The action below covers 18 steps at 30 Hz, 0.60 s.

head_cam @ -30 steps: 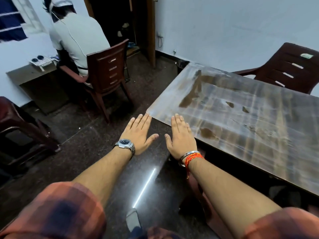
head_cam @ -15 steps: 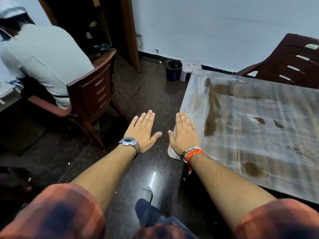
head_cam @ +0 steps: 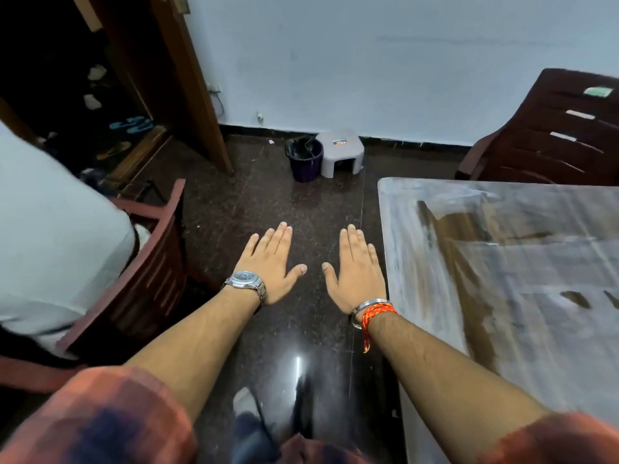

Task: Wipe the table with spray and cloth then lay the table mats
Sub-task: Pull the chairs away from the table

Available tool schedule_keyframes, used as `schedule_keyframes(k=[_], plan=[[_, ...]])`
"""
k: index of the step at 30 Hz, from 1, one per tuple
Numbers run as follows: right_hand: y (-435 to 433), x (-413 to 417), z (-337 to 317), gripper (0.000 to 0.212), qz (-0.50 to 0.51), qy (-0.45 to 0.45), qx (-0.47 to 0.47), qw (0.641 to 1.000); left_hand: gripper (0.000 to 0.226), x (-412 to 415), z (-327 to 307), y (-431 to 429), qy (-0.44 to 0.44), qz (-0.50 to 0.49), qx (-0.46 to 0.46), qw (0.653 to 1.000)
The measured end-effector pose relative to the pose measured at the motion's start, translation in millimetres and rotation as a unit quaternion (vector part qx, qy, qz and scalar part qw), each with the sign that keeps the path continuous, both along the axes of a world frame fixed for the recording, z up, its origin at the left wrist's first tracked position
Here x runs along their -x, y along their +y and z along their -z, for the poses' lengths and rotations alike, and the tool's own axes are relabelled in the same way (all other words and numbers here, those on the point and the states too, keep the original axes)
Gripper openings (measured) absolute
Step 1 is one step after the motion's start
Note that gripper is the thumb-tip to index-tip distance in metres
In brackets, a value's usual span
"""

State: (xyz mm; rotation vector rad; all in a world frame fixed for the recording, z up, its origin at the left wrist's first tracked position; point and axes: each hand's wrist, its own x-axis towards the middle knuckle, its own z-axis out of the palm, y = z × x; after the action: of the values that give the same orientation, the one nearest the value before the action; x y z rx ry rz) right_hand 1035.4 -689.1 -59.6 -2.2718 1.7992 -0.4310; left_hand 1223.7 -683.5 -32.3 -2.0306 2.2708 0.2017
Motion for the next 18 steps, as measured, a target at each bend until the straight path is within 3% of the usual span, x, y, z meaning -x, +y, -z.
schedule_keyframes(k=[9, 18], plan=[[-191, -32, -19, 0.072, 0.130, 0.016, 0.010, 0.991, 0.075, -25, 4, -235, 0.026, 0.130, 0.008, 0.991], [-368, 16, -38, 0.072, 0.285, 0.022, 0.024, 0.958, 0.075, 49, -12, -462, 0.051, 0.281, 0.038, 0.958]])
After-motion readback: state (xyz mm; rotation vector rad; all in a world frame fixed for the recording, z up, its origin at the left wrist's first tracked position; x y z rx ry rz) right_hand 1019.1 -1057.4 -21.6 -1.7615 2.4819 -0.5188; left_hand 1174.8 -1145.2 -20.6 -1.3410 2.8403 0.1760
